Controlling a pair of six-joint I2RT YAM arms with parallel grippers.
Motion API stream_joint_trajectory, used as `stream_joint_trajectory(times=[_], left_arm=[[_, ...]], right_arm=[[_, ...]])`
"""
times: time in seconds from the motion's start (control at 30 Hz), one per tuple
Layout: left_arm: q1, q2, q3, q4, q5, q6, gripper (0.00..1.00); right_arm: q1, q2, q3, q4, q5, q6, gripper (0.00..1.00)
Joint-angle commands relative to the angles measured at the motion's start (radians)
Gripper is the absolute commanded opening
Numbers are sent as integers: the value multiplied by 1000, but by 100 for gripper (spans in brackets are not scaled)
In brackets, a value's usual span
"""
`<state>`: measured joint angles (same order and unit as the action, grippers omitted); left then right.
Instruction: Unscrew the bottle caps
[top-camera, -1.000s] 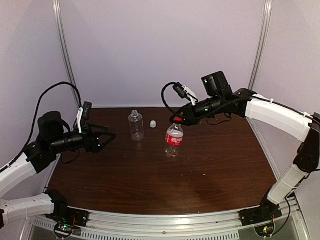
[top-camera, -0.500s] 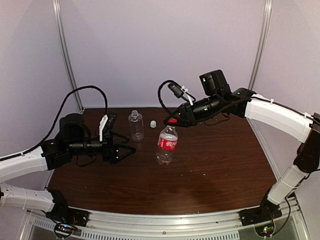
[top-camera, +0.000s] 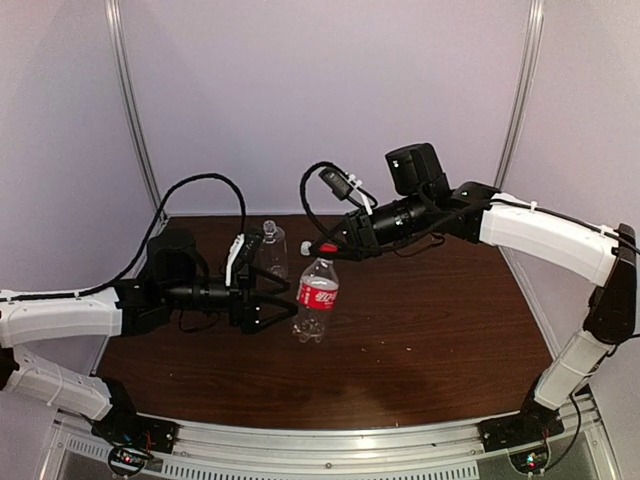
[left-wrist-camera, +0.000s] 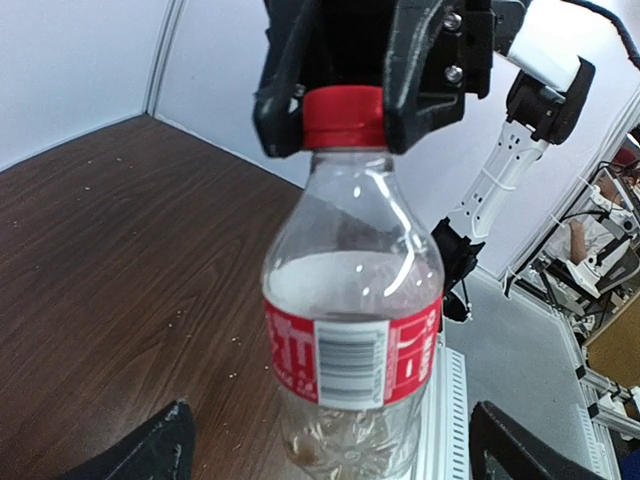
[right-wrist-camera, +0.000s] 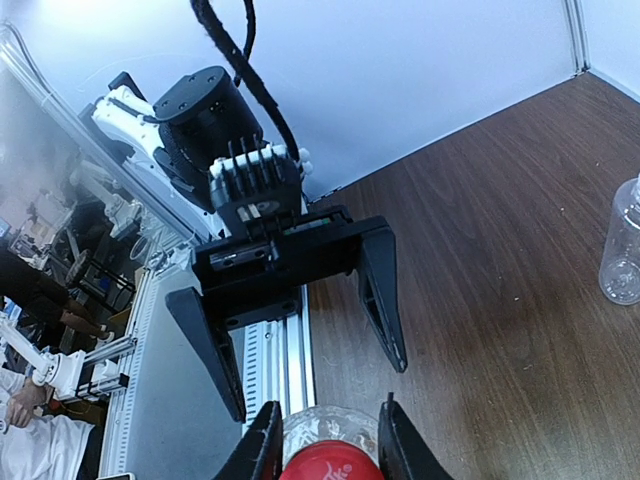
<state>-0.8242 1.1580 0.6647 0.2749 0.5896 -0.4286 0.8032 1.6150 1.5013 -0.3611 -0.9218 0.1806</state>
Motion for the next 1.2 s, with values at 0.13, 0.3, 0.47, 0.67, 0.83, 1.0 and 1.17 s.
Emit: stream_joint_trajectory(times=[0.13,0.3,0.47,0.67,0.83,1.0,1.17], left_arm=[[-47,78,58,174,65,-32,97],[-55,131,69,206,83,-53,90],[-59,164,73,237,102,-74,84],[-61,170,71,260,107,-82,70],[-61,173,69,260,119,-74,53],[-61,139,50,269,77,-63,41],[-61,105,37,247,8,-44,33]], right_arm=[[37,46,40,92,-39,55,0],[44,51,40,111,-47,68,0],[44,55,42,114,-56,67,0],[44,67,49,94,-50,52,0],[44,57,37,123,-43,68,5],[43,33,20,142,13,95,23],[44,-2,-20,199,79,147,60]])
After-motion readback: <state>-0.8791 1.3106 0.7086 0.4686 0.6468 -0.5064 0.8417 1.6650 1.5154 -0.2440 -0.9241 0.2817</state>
